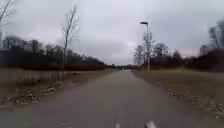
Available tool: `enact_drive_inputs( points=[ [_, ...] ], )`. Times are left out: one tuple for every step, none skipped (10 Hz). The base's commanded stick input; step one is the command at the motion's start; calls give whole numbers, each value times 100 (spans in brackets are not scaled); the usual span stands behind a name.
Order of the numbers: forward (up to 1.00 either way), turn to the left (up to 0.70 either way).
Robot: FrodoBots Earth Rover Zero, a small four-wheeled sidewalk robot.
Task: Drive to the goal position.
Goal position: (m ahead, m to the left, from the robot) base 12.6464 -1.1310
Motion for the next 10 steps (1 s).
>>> enact_drive_inputs(
  points=[
    [91, -35],
    [91, -36],
    [91, -36],
    [91, -36],
    [91, -36],
    [91, -36],
    [91, -36],
    [91, -36],
    [91, -36],
    [91, -36]
  ],
)
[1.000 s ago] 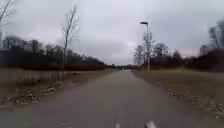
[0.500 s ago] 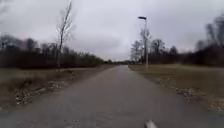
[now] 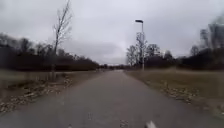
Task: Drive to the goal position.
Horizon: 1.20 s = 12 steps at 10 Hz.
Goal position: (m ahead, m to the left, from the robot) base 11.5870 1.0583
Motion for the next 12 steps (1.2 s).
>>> enact_drive_inputs(
  points=[
    [91, -36],
    [91, -36],
    [91, -36],
    [91, -36],
    [91, -27],
    [90, 0],
    [90, 0],
    [91, 0],
    [91, 0],
    [91, 0],
    [91, 0],
    [91, 0]
  ],
)
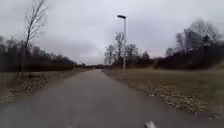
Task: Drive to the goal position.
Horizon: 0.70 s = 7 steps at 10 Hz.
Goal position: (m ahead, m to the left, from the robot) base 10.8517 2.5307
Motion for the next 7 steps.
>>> enact_drive_inputs(
  points=[
    [91, 0],
    [91, 0],
    [91, 0],
    [91, 0],
    [91, 0],
    [91, 0],
    [91, 0]
  ],
)
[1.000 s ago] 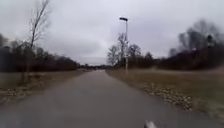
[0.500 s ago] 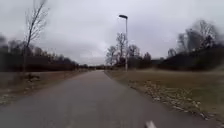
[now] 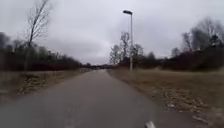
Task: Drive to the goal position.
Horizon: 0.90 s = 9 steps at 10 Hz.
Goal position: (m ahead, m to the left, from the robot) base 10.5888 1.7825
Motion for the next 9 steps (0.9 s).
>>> enact_drive_inputs(
  points=[
    [91, 0],
    [91, 0],
    [91, 0],
    [91, 0],
    [91, 0],
    [91, 0],
    [90, 0],
    [90, 0],
    [90, 0]
  ],
)
